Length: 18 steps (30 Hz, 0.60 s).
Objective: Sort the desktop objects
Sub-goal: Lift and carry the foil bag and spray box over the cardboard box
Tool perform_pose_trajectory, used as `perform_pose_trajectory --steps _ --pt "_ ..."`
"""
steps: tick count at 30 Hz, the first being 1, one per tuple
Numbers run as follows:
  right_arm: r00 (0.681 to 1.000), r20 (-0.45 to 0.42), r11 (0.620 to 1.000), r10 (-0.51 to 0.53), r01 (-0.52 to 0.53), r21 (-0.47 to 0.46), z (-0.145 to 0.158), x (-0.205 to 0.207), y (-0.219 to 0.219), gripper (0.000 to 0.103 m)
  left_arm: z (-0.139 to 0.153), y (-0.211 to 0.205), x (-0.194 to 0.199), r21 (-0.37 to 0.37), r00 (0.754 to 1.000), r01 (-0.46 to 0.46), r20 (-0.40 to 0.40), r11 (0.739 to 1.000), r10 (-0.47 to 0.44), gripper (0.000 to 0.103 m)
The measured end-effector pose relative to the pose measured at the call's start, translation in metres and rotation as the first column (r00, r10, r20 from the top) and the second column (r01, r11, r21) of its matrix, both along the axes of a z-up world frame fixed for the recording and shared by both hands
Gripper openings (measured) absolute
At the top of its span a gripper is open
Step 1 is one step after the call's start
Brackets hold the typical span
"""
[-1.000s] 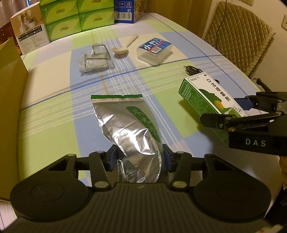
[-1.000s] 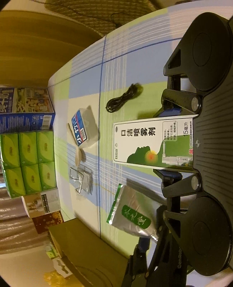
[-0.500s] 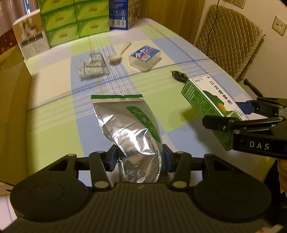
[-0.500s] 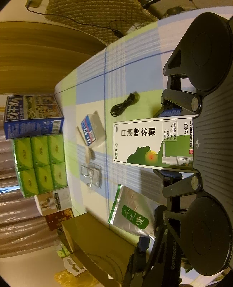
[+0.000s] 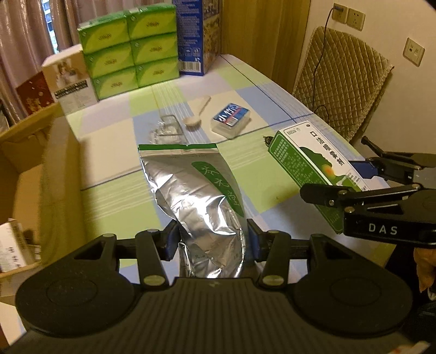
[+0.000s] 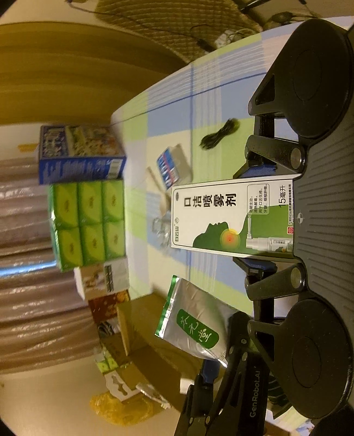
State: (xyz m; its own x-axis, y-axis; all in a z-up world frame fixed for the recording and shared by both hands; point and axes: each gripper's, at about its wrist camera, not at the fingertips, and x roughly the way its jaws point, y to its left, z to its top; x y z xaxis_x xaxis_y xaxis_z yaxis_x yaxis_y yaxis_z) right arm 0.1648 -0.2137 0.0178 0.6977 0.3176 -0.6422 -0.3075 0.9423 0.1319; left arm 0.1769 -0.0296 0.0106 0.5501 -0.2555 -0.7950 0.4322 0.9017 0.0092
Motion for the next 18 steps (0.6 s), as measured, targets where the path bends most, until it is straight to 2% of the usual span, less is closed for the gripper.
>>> perform_pose_trajectory --steps 7,18 --pt "0.998 0.025 0.998 0.056 -0.055 -0.012 0.018 -0.011 0.039 0.053 0.030 0.038 -0.015 0.019 0.999 -0.027 0.039 0.999 0.027 0.044" --pt "0.987 0.057 0.988 0.152 -0.150 -0.041 0.029 -0.028 0.102 0.053 0.053 0.105 -0.041 0.021 0.994 -0.091 0.065 0.996 0.090 0.044"
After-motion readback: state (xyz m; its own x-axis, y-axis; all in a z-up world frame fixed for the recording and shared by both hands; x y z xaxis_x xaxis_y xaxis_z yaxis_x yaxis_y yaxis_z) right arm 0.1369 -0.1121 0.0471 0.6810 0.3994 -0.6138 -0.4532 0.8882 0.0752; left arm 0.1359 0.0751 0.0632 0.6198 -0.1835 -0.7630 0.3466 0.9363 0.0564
